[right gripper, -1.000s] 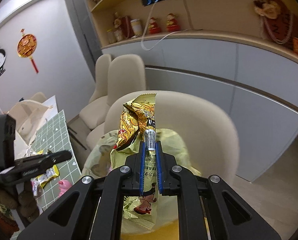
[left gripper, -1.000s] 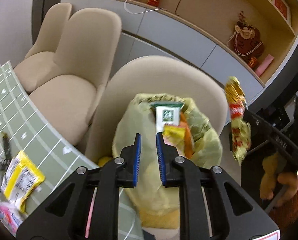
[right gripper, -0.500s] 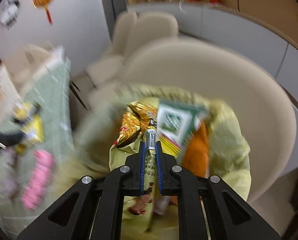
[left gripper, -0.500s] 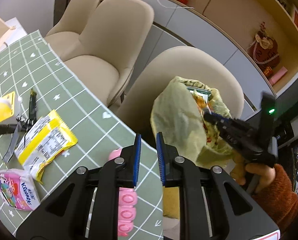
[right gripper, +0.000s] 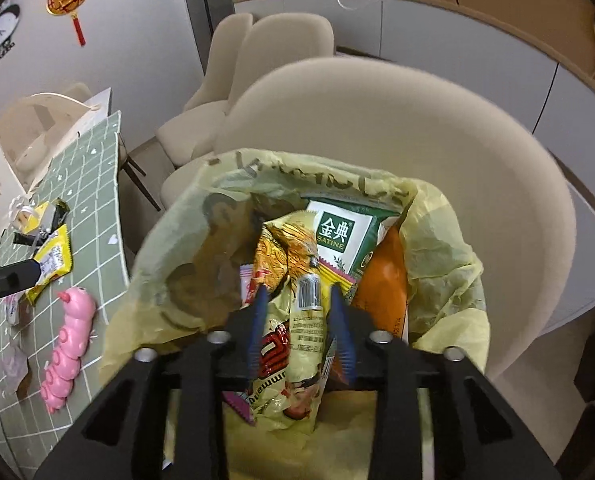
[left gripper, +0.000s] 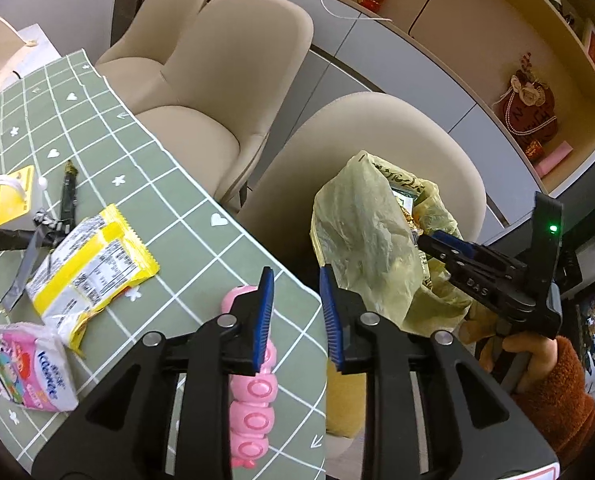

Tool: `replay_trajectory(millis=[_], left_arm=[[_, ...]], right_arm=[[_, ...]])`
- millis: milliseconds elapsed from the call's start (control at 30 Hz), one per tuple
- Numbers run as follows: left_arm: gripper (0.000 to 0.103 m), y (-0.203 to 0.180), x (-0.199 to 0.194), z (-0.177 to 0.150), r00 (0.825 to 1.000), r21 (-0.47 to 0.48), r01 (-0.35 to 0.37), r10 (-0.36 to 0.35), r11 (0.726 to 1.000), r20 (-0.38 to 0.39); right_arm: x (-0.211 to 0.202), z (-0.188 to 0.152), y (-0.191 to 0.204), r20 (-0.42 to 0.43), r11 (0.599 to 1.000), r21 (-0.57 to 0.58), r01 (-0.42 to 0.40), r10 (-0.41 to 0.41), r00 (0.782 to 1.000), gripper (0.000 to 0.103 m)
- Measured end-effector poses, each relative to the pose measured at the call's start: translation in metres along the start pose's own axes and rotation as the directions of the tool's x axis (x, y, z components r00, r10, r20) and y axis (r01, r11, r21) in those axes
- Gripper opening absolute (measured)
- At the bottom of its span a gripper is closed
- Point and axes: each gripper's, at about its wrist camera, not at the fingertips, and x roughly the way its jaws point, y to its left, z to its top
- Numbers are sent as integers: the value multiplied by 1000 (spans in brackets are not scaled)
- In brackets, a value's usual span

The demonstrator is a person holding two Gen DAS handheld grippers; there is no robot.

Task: Collect trash
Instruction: 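Move both tools back over the table toward the tissue pack and purple packet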

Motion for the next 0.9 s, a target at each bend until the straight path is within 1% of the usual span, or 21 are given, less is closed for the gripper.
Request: replay_trajectory(millis=[100,233,267,400,533,567,600,633,700,800,900], left_arm=[[28,4,-13,-8,1000,-9,-16,16,1000,20],[29,7,-36,-22,996,0,-69,69,998,48],[29,6,-41,-26,996,4,-76,76,997,54],[30,7,-70,-44,990,32,-107,103,994,94],[31,18,-96,-62,986,48,-126,120,991,114],[31,24,-103,-67,986,42,-131,125,991,114],[31,32,-110,-72,985,31,-135,131,990,113],[31,39,-114,-76,984,23,-141,137,990,112],[31,61,-126,-84,978,-7,-174,174,985,113],[31,102,-143,-91,965,-66,-231,237,971,112],[34,139,-150,-95,957,-110,-253,265,961,117]], right_arm=[[-21,-2,4,36,1000,-9,24,-23,999,34],[-61,-7,7,107,1000,18,3,-5,994,35],[-65,-8,11,120,1000,25,-3,0,993,35],[-98,-18,21,192,997,55,-58,47,980,35],[-109,-29,43,219,991,50,-124,111,969,35],[-109,-32,52,222,989,41,-140,127,967,36],[-109,-35,60,226,988,34,-151,140,964,41],[-108,-38,70,230,985,27,-173,163,959,43],[-105,-43,89,230,974,16,-226,216,949,46],[-101,-50,113,213,967,-12,-254,251,944,49],[-98,-57,135,196,961,-46,-273,277,941,49]])
